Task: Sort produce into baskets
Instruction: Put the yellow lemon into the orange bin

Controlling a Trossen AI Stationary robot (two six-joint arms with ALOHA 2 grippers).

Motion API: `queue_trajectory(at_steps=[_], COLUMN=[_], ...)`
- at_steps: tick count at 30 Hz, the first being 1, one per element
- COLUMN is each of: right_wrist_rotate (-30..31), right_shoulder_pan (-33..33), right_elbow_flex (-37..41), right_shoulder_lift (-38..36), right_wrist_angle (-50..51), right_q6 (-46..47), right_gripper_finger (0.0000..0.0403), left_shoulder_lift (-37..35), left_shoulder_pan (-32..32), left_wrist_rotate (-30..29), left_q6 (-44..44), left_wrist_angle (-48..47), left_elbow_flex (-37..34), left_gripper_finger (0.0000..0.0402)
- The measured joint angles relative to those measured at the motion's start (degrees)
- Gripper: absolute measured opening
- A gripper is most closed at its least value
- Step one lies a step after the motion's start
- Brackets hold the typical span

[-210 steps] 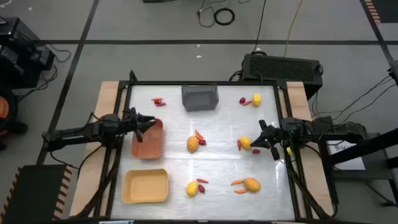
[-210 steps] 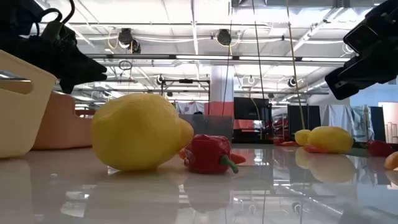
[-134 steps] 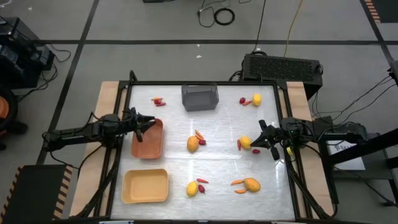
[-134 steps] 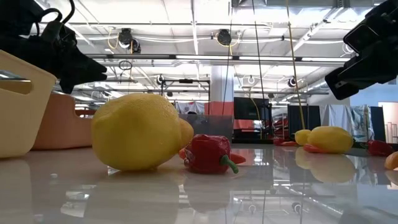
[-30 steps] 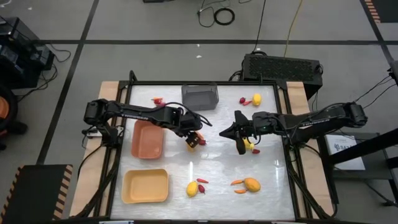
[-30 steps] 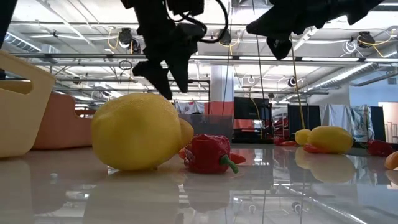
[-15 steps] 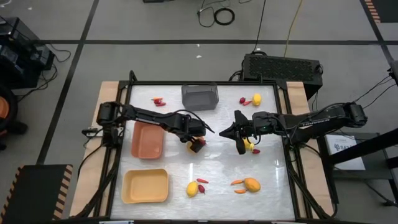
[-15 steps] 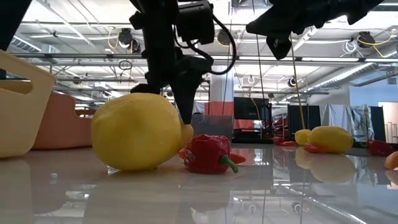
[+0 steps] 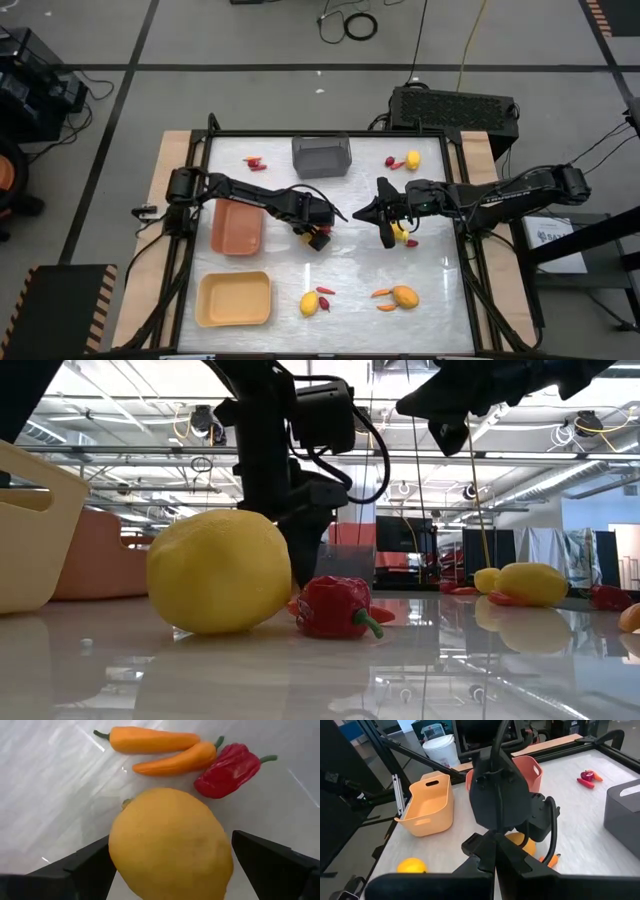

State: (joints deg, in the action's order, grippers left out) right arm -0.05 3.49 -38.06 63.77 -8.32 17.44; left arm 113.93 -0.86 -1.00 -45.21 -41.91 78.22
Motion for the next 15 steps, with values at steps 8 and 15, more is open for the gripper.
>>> queue_trajectory(at_steps=[8,15], right_wrist_rotate=[0.03,0.02], right_shoulder_pan=[0.0,-0.01], right_elbow_flex=[0.0,0.0], right_shoulder_lift=[0.0,0.0], right_wrist_angle=[0.0,0.0], right_q6=[-1.84,-1.86], right_gripper_finger=[0.0,0.0], left_shoulder_lift=[-0.09,-1.8], left_shoulder_pan=[0.04,0.02], left_wrist_rotate=[-0.35,-0.36], left_q6=[0.02,0.64], left_wrist_angle=[-0.18,-3.32], left_elbow_flex=[0.0,0.0], left_gripper_finger=[0.0318,0.0283])
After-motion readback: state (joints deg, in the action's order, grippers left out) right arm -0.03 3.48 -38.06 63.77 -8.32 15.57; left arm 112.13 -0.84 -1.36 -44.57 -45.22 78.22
